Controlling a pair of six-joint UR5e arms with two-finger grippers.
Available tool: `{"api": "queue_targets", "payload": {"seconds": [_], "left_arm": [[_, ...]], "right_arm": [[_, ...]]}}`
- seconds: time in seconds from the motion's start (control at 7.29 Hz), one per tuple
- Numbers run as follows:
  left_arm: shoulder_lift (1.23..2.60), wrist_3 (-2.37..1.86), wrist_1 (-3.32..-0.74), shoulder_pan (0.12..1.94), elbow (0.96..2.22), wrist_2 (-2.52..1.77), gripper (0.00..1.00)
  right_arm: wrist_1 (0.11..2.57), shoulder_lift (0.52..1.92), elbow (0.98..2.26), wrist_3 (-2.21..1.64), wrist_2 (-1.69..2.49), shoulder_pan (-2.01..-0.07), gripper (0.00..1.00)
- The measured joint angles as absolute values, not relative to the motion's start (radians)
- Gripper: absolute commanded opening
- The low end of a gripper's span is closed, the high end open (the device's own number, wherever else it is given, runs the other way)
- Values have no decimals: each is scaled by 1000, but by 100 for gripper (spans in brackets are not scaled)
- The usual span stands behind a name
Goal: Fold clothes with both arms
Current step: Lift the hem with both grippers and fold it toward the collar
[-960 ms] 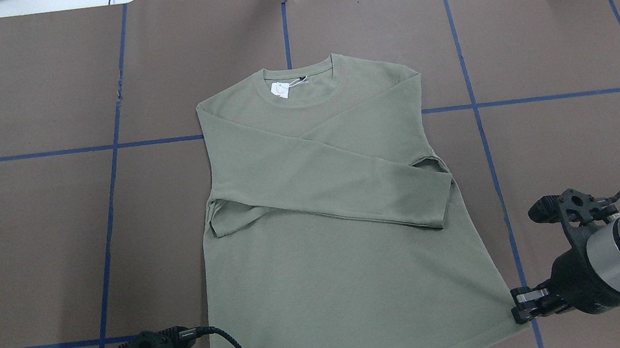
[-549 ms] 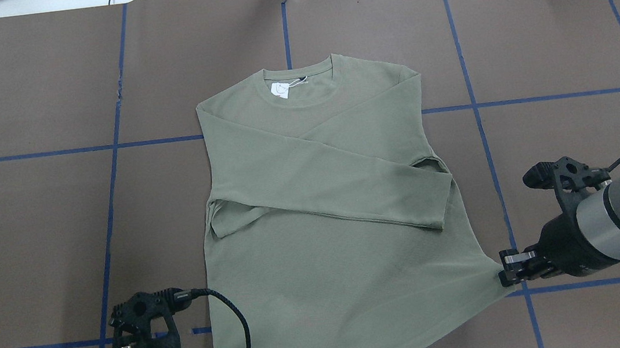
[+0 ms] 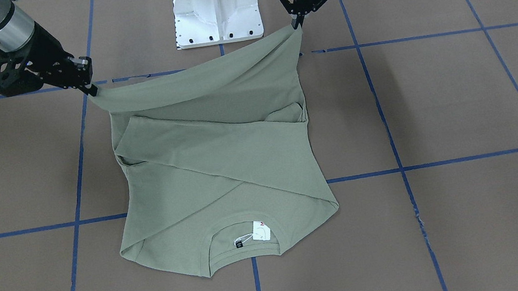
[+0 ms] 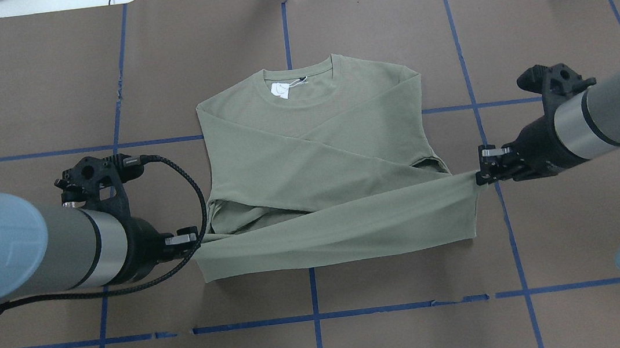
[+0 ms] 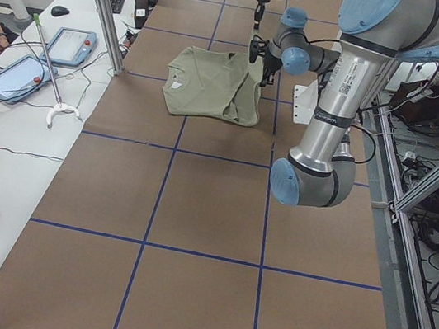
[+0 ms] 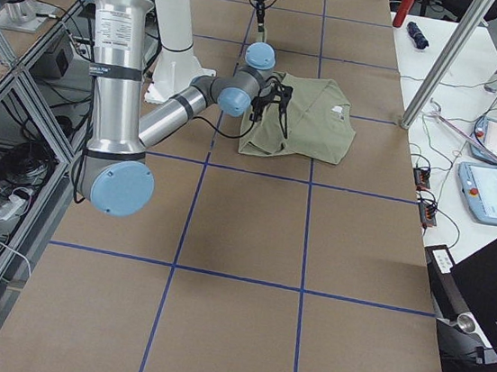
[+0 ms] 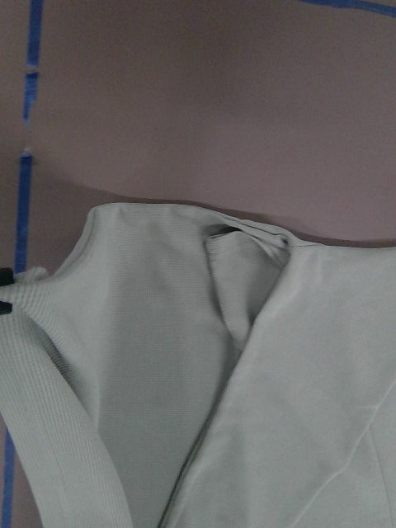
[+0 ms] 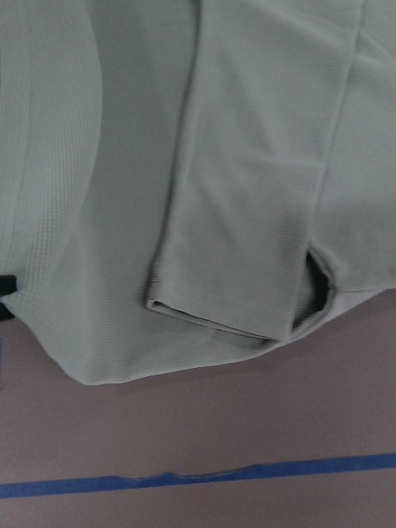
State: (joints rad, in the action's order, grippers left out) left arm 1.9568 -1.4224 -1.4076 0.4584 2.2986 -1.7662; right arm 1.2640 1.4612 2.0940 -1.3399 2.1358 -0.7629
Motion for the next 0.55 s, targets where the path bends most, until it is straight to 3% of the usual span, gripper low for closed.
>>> {"api": "queue_targets", "payload": {"seconds": [0.55], "left_arm": [[2012, -1327, -1559, 613, 2058, -1770, 0]], "right_arm": [[1265, 1179, 1782, -1336, 2126, -911, 0]]}}
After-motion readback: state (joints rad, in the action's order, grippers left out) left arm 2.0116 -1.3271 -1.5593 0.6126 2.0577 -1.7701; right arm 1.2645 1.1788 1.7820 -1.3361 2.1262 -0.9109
